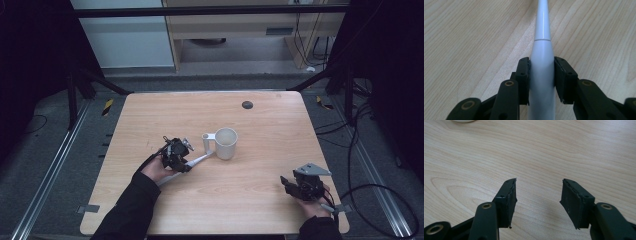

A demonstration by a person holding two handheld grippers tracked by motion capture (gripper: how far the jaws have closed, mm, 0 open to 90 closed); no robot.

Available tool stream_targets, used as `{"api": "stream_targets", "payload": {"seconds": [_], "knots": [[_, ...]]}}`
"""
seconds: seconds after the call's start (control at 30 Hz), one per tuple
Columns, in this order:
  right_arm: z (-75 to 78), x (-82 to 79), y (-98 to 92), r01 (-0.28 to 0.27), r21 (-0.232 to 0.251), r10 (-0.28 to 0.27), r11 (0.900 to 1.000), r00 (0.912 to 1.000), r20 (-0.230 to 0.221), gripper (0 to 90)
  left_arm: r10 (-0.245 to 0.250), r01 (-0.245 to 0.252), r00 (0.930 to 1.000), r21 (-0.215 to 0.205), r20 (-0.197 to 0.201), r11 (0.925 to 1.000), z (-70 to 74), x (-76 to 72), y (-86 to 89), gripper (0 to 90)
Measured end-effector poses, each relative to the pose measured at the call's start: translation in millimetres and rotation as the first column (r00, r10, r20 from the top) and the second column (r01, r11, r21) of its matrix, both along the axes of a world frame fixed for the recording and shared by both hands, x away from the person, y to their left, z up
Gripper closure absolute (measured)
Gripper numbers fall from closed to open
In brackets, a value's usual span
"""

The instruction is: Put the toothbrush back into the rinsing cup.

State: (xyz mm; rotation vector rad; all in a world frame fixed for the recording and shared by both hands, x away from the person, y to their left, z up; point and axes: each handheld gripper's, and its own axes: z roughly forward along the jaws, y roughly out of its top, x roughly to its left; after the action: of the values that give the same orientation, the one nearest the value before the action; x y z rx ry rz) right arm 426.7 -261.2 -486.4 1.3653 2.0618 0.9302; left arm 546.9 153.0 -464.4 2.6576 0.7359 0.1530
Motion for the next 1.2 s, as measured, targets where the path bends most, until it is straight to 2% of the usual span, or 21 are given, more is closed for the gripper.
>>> {"api": "stream_targets", "payload": {"seconds": [0.17,0.43,0.63,0.83,0.9,1.0,1.1,1.2], "knots": [[0.5,-0.6,-0.1,0.001,0.001,-0.001,1.000,1.0000,0.000,45.8,-0.026,0.026,0.9995,-0.001,0.018,0.9997,9.5,-8.2,-0.9,66.0],[0.9,-1.0,-1.3,0.002,-0.001,-0.002,1.000,1.0000,0.005,45.9,-0.032,0.034,0.9978,-0.030,0.058,0.9990,25.9,-23.4,1.5,66.3],[1.0,-1.3,-0.7,0.005,0.001,-0.005,1.000,1.0000,0.003,45.9,-0.019,0.024,0.9974,-0.064,0.069,0.9976,35.0,-29.7,5.7,66.4],[1.3,-1.5,-1.2,0.004,0.001,-0.004,1.000,1.0000,0.008,46.0,0.010,0.002,0.9942,-0.110,0.107,0.9940,47.5,-33.6,12.1,66.4],[1.3,-1.5,-1.5,0.003,0.003,-0.003,1.000,1.0000,0.008,46.0,0.025,-0.008,0.9914,-0.133,0.128,0.9911,53.5,-35.2,13.9,66.4],[1.5,-1.6,-1.5,0.005,0.004,-0.005,1.000,0.9999,0.010,45.9,0.056,-0.025,0.9854,-0.185,0.161,0.9824,62.5,-37.6,15.7,66.4],[1.8,-1.7,-1.4,0.004,0.003,-0.004,1.000,0.9999,0.013,45.8,0.091,-0.042,0.9752,-0.236,0.202,0.9708,70.1,-40.1,15.7,66.3],[2.3,-2.1,-1.0,0.006,0.008,-0.007,1.000,0.9999,0.009,45.8,0.129,-0.057,0.9626,-0.288,0.238,0.9560,76.9,-41.4,15.2,66.3]]}}
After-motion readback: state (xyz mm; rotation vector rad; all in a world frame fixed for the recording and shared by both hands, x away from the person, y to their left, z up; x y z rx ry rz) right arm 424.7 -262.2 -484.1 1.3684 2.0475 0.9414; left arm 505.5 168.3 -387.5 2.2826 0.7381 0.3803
